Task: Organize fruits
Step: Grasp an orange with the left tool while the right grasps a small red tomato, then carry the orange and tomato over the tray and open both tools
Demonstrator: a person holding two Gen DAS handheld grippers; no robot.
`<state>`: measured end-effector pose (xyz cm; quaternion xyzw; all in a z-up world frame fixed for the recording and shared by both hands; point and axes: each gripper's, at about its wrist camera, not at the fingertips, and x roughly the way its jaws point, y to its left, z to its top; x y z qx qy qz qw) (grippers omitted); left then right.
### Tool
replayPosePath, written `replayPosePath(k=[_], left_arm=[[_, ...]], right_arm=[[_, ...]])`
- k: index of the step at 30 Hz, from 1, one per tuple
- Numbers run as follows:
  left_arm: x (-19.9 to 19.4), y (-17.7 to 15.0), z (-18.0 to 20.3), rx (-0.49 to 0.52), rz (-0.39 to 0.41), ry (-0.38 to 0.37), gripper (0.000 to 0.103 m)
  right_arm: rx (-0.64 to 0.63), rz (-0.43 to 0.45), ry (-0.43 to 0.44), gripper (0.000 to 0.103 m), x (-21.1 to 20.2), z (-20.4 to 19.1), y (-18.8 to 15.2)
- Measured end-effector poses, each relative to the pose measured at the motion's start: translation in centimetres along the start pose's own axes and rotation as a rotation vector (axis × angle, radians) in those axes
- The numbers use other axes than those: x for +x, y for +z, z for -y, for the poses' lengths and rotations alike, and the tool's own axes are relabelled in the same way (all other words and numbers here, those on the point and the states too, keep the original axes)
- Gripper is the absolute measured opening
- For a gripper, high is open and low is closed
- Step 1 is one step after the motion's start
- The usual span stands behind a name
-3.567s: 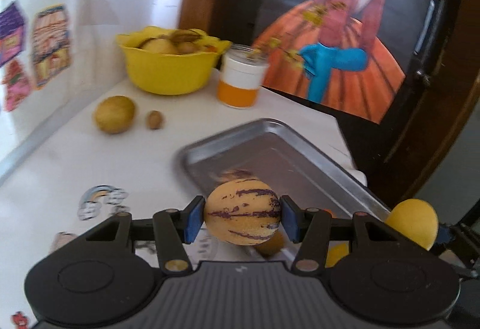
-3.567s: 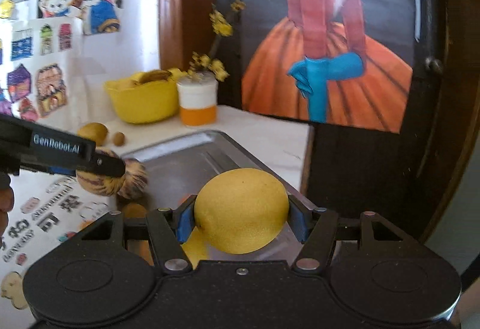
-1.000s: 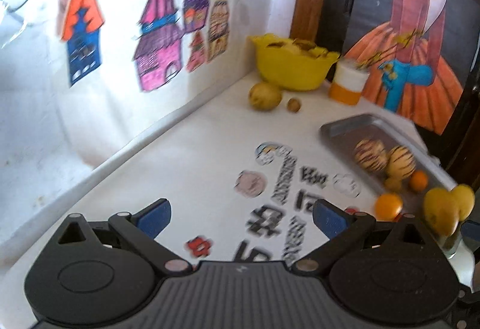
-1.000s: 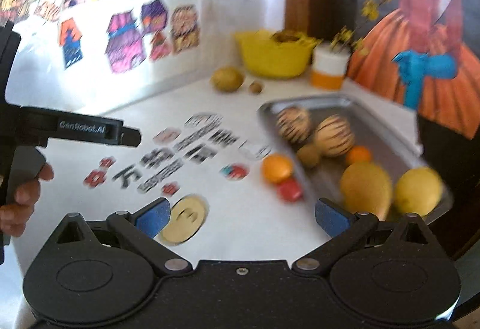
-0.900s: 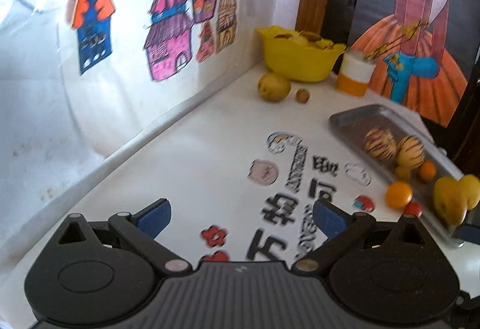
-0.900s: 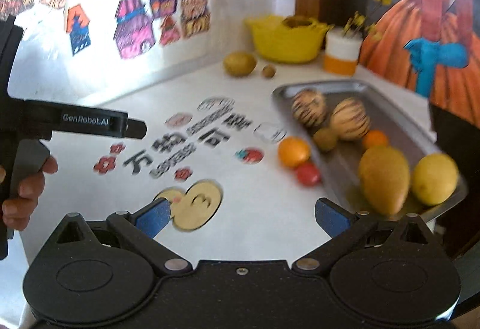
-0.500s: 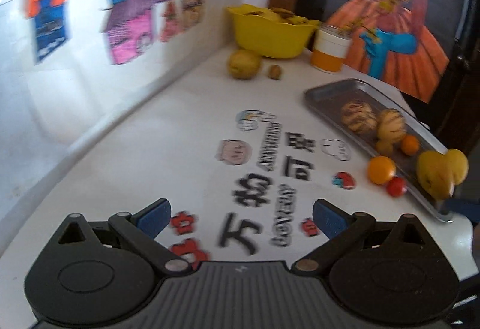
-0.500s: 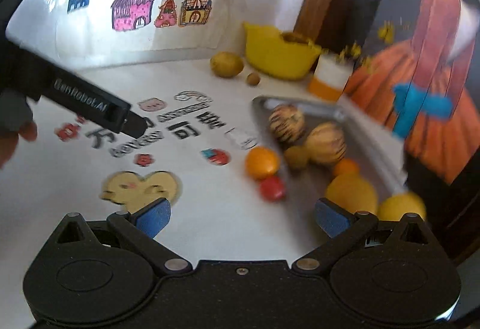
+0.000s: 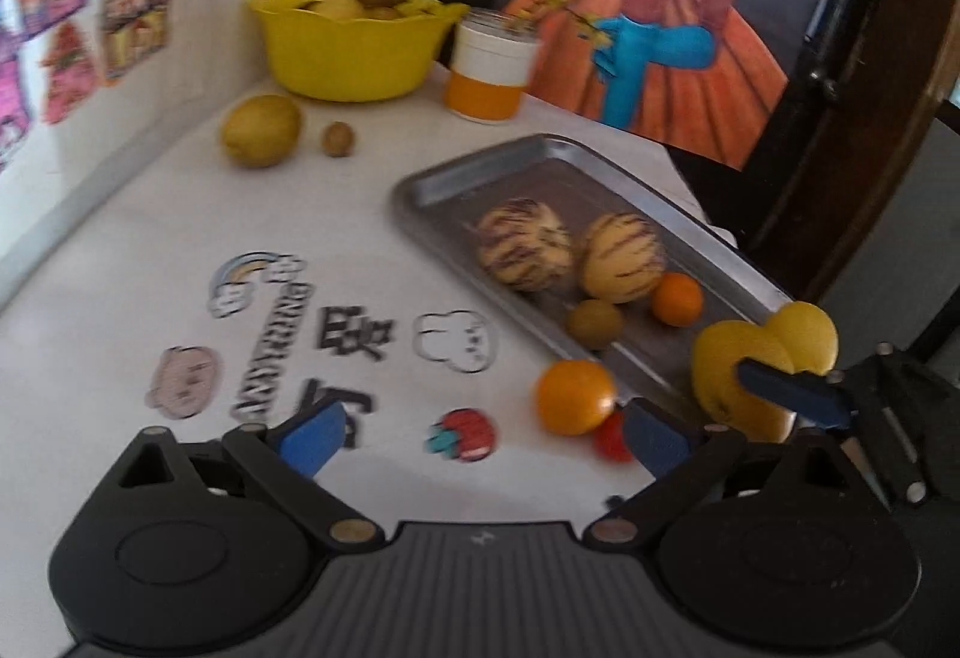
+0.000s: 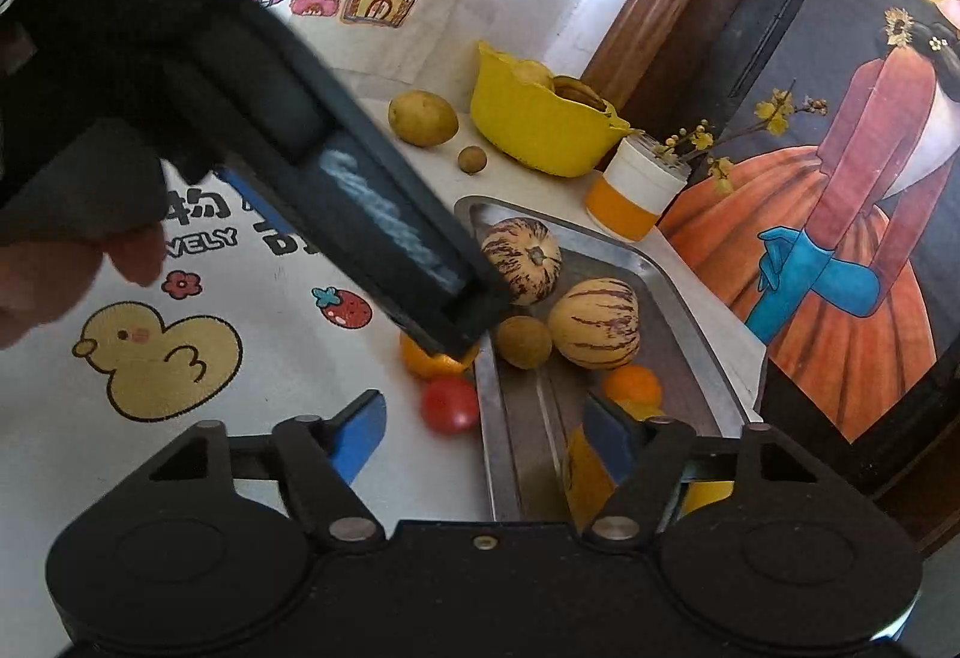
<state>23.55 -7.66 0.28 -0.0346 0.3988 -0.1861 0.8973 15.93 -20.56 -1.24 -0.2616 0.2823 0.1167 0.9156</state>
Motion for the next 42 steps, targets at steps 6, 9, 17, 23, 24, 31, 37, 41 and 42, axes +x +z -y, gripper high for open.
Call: replayPosePath(k=[6,9,17,23,24,31,37,41,42], left_arm=[[1.3,0.4,0.6,-0.014,-0.024,-0.041,0.089],[1.7,0.5,0.5,-0.035,-0.035,-0.052,0.081],[2.5,0.7,0.7,-0.037,-0.053,-0.070,0.065],[2.4,0.9,0.4,-0.064,-0.070,-0.121,0.046],[2.4,0.9,0.3,-0.071,-0.070,-0.129,0.043],[2.6,1.0,0.5,-0.064,-0.082,-0.141,0.044],[3.0,1.0,0.7,-0.068,-0.083,-0.137,0.037],[2.9,1.1,0.4,-0.091,-0.086,-0.134,0.037],[2.8,1.1,0.3,-0.095,-0.084,-0.128,0.037]], right_arm=[[-0.026,-0.003,0.017,0.055,0.4,-0.4,-0.1],[-0.044,0.000,0.021,0.047,0.5,-0.7,-0.1],[-0.056,0.001,0.031,0.033,0.8,-1.0,-0.1],[-0.071,0.007,0.038,0.027,0.7,-1.3,-0.2],[-0.070,0.008,0.040,0.027,0.7,-1.3,-0.3],[-0.048,0.009,0.050,0.027,0.9,-0.9,-0.3],[-0.044,0.015,0.061,0.022,1.1,-0.8,-0.4],[-0.028,0.019,0.066,0.022,1.0,-0.6,-0.5],[-0.021,0.022,0.066,0.021,0.9,-0.5,-0.5]])
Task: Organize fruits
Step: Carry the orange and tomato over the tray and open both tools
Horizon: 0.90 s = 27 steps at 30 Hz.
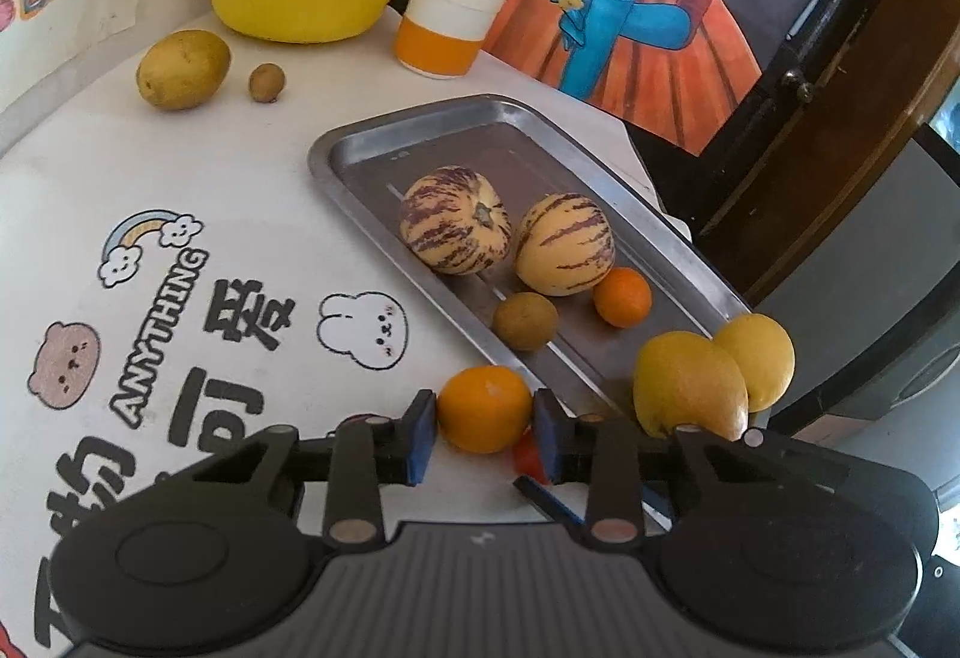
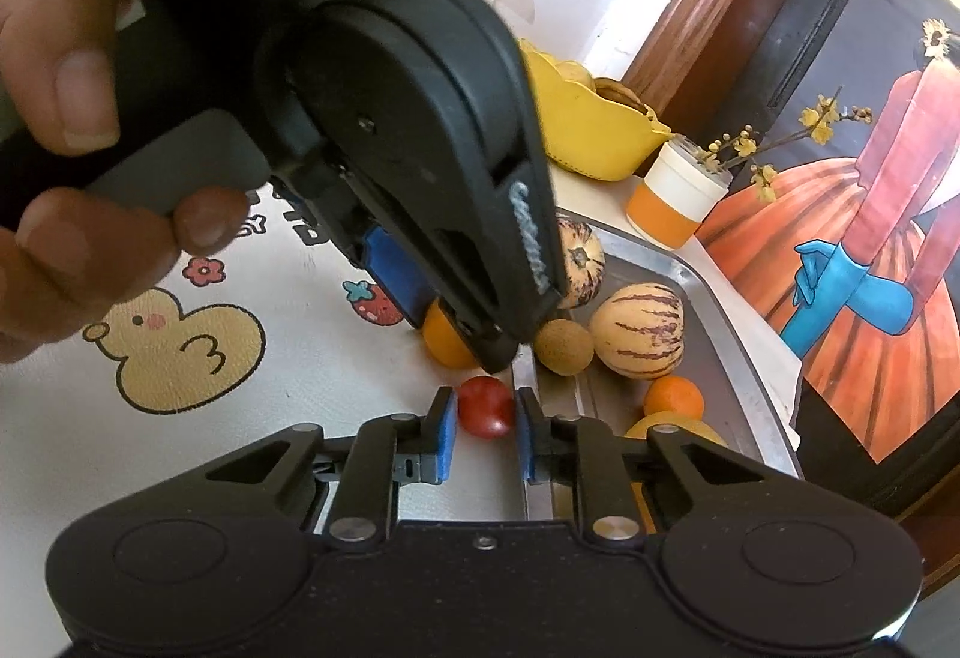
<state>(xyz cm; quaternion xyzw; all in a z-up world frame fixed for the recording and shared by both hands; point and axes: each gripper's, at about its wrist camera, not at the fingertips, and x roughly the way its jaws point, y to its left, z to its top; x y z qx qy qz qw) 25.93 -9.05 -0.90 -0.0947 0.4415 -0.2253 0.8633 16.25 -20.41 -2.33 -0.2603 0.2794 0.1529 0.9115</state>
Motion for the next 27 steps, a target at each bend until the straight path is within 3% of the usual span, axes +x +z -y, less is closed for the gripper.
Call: replayPosePath(k=[8,14,22,27], left_arm=[[-1.4,0.6,-0.1,-0.022,0.075,0.022,0.037],[-1.3,1.1,0.9,-0.021,0.110,0.005,0.037],[0.3,1.2,3.4,0.029,0.091,-0.017,0.037],[1.0,1.0,4.4,0.049,0.081,-0.023,0.037]], right_arm=[[0.049,0.087,-0.083,0.022,-1.2,0.8,0.1],[0.070,0.151,-0.245,0.022,-2.1,1.8,-0.2],[0.142,0.125,-0.402,0.022,-1.9,3.7,-1.7],[0.160,0.108,-0.423,0.029,-1.7,4.2,-2.2]])
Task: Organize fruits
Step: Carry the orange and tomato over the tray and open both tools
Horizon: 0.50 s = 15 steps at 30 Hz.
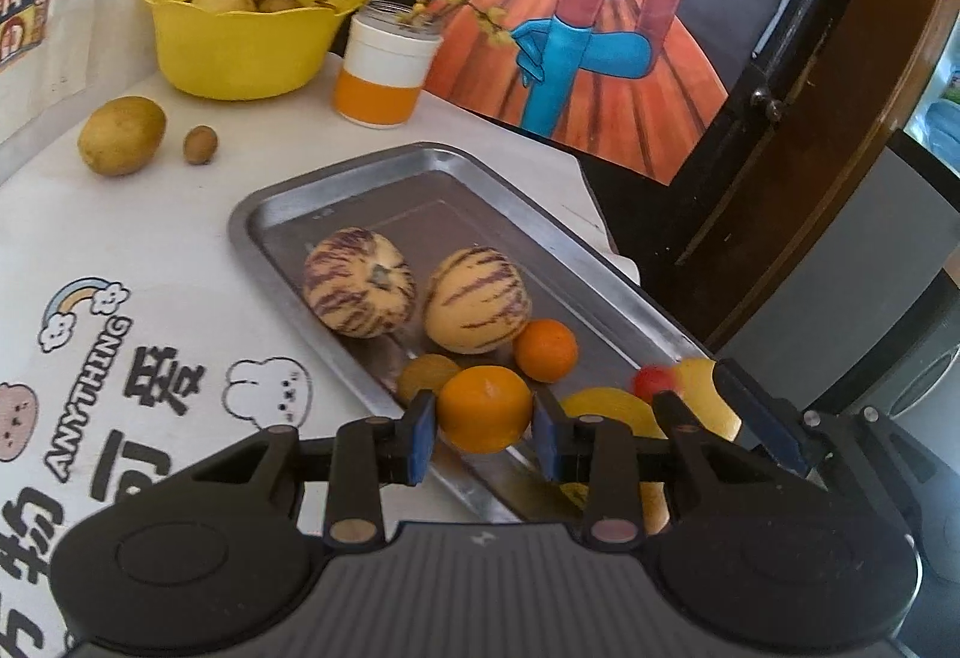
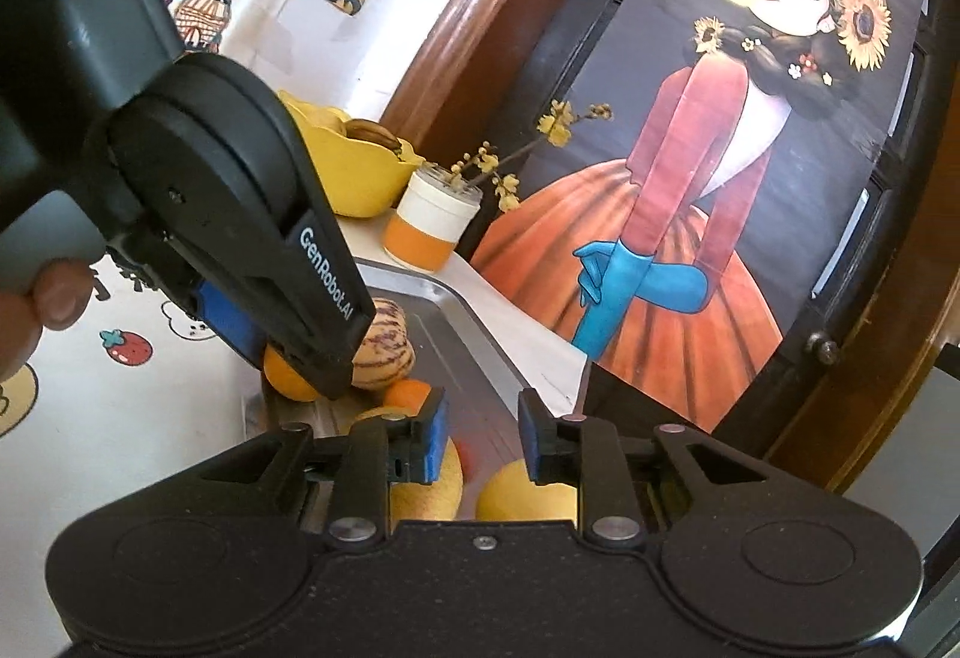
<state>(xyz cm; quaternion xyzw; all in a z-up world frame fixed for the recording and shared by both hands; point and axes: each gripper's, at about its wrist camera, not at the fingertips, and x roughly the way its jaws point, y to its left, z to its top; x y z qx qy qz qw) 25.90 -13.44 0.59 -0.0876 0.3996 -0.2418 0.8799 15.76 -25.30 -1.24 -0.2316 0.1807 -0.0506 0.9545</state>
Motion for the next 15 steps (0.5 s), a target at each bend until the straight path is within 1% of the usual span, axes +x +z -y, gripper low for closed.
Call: replayPosePath(k=[3,5,7,8,9,11,13,15], left_arm=[[0.2,-0.2,0.3,0.005,-0.008,0.002,0.037],[0.2,-0.3,0.2,0.003,-0.012,0.003,0.038],[0.2,-0.3,0.2,-0.001,-0.013,0.005,0.038],[0.1,-0.3,0.1,-0.004,-0.008,0.007,0.038],[-0.1,-0.3,0.0,-0.005,0.000,0.010,0.038],[-0.5,-0.2,0.0,-0.004,0.016,0.010,0.038],[-0.8,-0.1,-0.1,-0.008,0.025,0.009,0.038],[-1.1,0.0,-0.3,-0.014,0.034,0.012,0.040]], right_arm=[[0.009,0.001,-0.001,0.034,-0.1,0.0,-0.2],[0.015,0.003,-0.006,0.042,-0.2,0.0,-0.2],[0.021,0.010,-0.009,0.048,-0.4,0.0,-0.1],[0.023,0.012,-0.010,0.052,-0.4,0.0,-0.1],[0.026,0.015,-0.011,0.053,-0.6,0.0,0.0],[0.029,0.021,-0.011,0.061,-0.9,-0.1,0.0],[0.030,0.027,-0.013,0.066,-1.2,-0.1,0.0],[0.031,0.034,-0.014,0.071,-1.5,-0.1,0.1]])
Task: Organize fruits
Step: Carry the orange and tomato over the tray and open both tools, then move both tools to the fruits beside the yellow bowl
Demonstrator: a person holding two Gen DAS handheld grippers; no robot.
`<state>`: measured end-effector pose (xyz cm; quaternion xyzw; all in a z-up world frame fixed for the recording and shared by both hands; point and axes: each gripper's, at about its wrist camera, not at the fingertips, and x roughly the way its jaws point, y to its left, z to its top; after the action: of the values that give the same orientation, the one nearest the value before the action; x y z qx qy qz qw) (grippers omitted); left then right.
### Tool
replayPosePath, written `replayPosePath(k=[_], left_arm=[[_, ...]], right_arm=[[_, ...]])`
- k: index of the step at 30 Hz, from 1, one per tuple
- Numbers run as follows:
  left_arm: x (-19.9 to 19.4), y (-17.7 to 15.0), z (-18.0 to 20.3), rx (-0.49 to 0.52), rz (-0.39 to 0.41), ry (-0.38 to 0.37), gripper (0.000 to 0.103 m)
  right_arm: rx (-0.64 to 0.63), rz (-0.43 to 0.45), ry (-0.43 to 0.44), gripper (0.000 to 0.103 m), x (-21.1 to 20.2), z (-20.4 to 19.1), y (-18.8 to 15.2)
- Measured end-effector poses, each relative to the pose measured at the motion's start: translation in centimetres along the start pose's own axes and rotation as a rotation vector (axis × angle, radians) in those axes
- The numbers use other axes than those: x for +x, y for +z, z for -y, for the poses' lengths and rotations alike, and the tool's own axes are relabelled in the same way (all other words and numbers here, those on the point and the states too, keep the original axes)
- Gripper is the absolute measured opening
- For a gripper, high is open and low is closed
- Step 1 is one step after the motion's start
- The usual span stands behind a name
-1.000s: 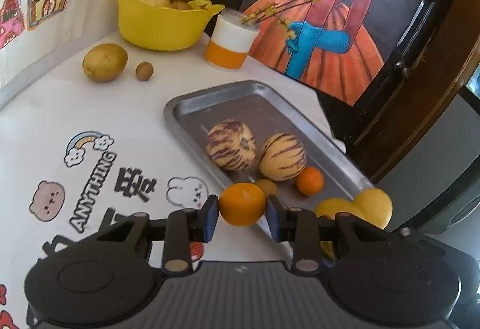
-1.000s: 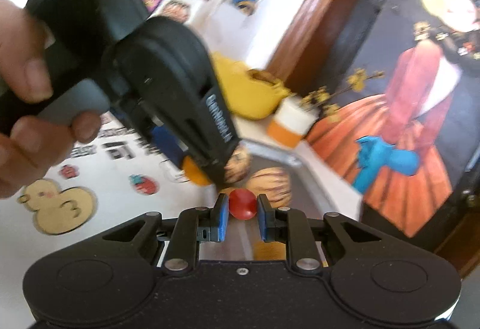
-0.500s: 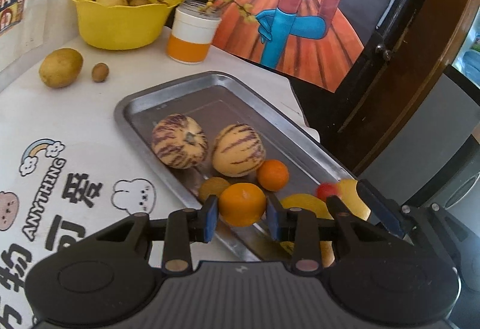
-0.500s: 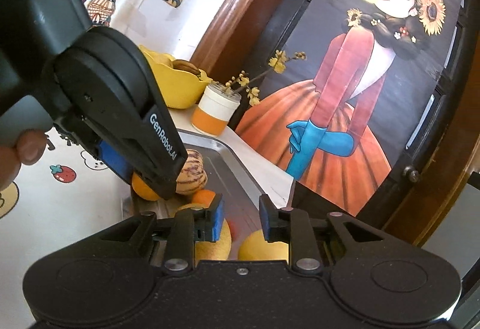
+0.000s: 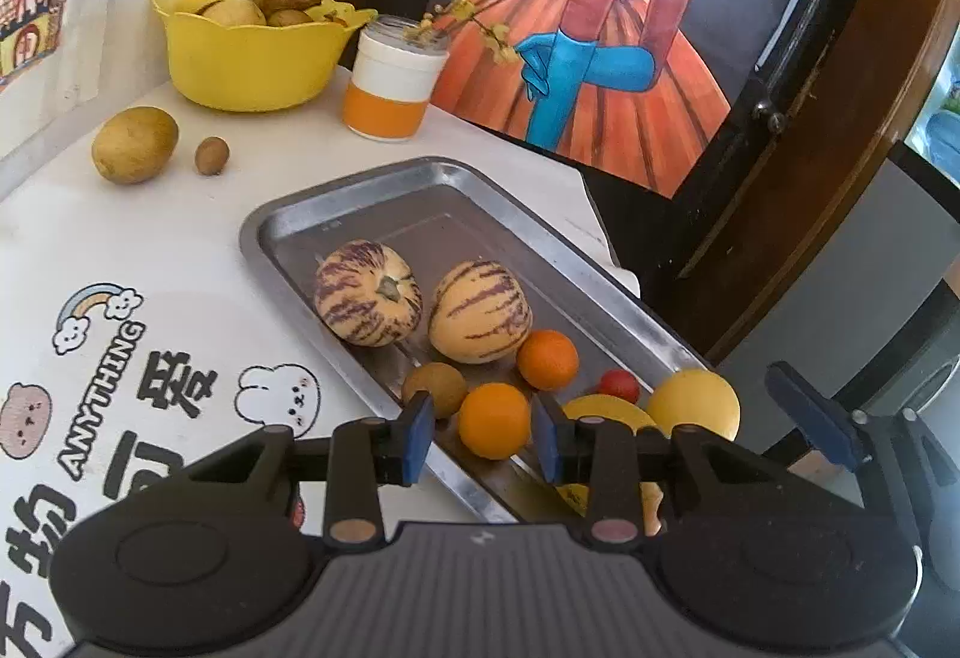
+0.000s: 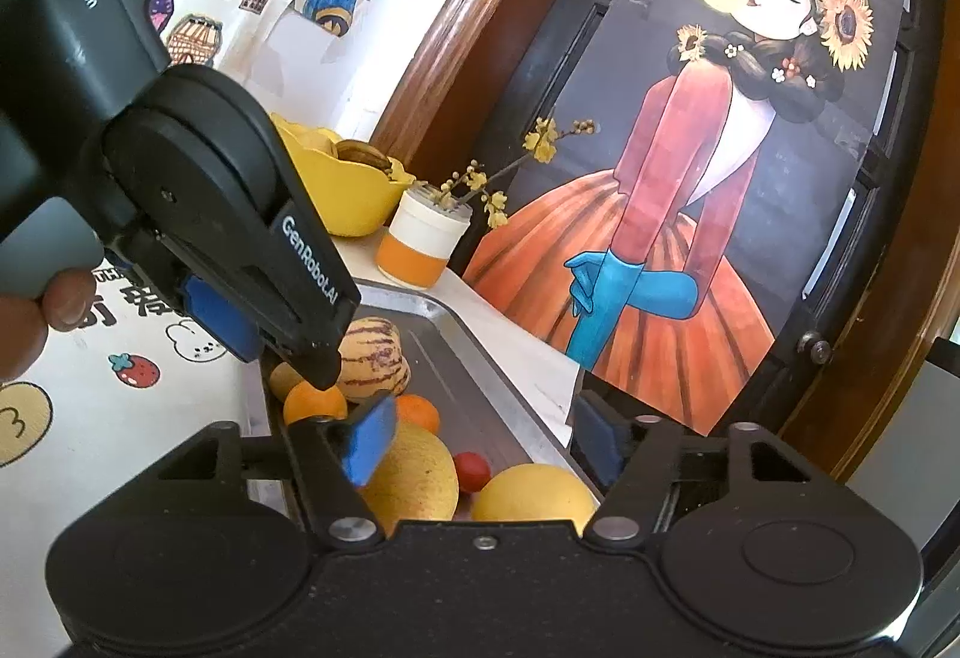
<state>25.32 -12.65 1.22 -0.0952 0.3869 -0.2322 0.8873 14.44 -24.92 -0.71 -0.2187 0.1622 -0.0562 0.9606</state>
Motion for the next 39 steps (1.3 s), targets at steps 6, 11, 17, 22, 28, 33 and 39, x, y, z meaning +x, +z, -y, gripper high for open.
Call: replayPosePath(k=[6,11,17,22,28,33,39], left_arm=[[-1.7,-0.1,-0.7,-0.028,0.050,0.035,0.079],[-3.7,-0.4,-1.7,-0.056,0.106,0.085,0.100],[-7.4,-0.7,-3.1,-0.061,0.169,0.170,0.102],[-11.8,-0.3,-3.8,-0.003,0.213,0.253,0.102],[-19.3,3.6,-4.6,0.067,0.198,0.353,0.102],[-24.9,8.8,-4.6,0.070,0.216,0.382,0.102],[-26.1,13.2,-5.7,0.045,0.297,0.381,0.103]], right_arm=[[0.003,0.016,0.001,0.092,-1.0,-0.3,0.0],[0.039,0.021,0.049,0.102,-2.0,-0.3,0.2],[0.087,-0.028,0.138,0.102,-2.7,0.5,1.2],[0.188,-0.081,0.319,0.102,-3.5,4.0,4.3],[0.196,-0.131,0.542,0.102,-4.8,9.5,13.2],[0.136,-0.126,0.611,0.102,-5.0,12.0,23.0],[0.091,-0.157,0.698,0.102,-0.3,10.2,29.6]])
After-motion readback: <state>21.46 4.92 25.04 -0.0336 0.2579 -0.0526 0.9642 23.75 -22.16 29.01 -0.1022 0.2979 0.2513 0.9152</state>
